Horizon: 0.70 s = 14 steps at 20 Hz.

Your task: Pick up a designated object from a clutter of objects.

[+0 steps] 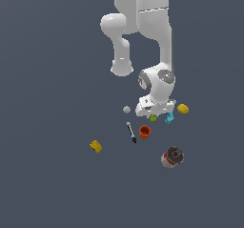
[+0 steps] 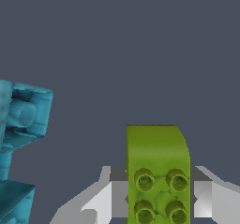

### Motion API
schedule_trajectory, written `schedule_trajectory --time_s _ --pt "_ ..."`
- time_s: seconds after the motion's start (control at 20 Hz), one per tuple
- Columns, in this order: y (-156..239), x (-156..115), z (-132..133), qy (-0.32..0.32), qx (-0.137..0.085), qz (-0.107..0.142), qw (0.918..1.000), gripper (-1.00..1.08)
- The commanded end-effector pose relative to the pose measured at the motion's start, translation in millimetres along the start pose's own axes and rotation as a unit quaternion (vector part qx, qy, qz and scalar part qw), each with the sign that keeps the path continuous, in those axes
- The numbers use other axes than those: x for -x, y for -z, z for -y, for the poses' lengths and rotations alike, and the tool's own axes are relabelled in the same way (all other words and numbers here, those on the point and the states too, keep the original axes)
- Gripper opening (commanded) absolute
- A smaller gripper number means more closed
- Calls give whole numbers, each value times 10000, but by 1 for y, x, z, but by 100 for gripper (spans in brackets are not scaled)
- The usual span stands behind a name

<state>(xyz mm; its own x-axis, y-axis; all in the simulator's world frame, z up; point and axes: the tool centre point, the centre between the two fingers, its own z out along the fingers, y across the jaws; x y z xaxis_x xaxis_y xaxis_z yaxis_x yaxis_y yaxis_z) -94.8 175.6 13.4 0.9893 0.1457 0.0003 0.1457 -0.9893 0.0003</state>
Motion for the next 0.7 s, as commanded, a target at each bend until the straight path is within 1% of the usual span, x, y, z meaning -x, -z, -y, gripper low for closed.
schedule_trajectory --time_s 0.0,0.35,0.65 --pt "0 0 0 -3 0 -1 10000 -100" --pt "1 -1 0 0 1 1 10000 -100" --pt "13 -8 -3 0 1 1 10000 -100"
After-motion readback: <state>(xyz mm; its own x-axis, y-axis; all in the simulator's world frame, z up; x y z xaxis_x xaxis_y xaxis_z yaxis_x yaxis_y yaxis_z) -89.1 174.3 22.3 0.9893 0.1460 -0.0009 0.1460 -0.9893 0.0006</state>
